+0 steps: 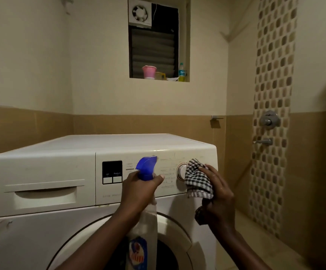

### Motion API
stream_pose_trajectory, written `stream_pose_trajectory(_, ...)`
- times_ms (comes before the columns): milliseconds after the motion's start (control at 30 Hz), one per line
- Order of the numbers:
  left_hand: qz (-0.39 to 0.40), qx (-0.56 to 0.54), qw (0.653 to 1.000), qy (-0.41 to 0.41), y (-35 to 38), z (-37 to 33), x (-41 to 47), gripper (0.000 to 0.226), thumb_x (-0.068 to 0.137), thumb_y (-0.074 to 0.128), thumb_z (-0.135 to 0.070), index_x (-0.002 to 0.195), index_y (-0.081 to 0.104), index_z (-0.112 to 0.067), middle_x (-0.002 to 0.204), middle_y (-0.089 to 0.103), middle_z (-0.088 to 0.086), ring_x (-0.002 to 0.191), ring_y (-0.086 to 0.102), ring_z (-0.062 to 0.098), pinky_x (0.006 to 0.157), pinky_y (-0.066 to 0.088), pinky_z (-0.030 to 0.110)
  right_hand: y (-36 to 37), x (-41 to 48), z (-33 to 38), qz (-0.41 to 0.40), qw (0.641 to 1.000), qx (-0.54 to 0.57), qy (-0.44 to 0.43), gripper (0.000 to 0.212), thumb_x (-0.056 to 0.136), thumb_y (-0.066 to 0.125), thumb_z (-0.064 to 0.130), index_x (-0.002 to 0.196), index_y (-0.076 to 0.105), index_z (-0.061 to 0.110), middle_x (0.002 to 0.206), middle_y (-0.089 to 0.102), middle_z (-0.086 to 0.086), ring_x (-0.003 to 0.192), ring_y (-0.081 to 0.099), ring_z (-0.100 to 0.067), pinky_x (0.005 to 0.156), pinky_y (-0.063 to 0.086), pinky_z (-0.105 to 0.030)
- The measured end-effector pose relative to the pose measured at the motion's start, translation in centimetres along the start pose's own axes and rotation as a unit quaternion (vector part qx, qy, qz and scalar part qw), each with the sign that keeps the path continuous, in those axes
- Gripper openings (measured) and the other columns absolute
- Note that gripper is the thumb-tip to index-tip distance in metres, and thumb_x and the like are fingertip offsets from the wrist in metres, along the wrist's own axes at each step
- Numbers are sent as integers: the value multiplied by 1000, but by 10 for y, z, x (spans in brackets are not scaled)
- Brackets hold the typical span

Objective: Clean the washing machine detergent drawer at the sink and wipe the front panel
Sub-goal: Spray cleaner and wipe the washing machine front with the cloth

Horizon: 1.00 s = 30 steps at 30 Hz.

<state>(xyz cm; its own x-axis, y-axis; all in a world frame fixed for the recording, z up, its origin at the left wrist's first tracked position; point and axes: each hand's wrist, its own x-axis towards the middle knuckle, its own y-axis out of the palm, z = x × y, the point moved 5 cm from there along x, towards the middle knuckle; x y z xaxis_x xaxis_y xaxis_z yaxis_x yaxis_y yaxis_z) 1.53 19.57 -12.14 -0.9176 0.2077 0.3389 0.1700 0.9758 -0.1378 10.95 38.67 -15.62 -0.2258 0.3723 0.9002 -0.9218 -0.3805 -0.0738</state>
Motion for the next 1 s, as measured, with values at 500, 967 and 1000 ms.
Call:
stream_pose_trajectory(500, 60, 43, 994, -86, 21, 19, -13, 42, 80, 77, -27, 112, 55, -11, 101, 66, 8, 82, 65, 19, 75, 60, 41, -30, 61, 5, -168, 980, 64, 80, 49, 81, 55, -10, 125, 60, 12, 117, 67, -3, 108, 61, -18, 92, 50, -31)
stream_pose_trajectory(967, 36, 8, 992, -123, -2, 45, -31, 45, 79, 77, -33, 110, 49, -17, 96, 56, -3, 88, 57, 15, 83, 52, 36, 73, 69, 46, 54, 996, 43, -54, 51, 84, 52, 23, 133, 54, 12, 137, 54, -10, 129, 47, -23, 108, 41, -37)
stream_pose_trajectory(1000, 28, 0, 992, -123, -6, 43, -31, 45, 79, 77, -32, 108, 46, -19, 91, 53, -6, 88, 56, 16, 87, 51, 39, 86, 62, 49, 90, 993, 10, -79, 51, 85, 54, 22, 135, 52, 12, 139, 52, -11, 132, 44, -25, 110, 39, -41)
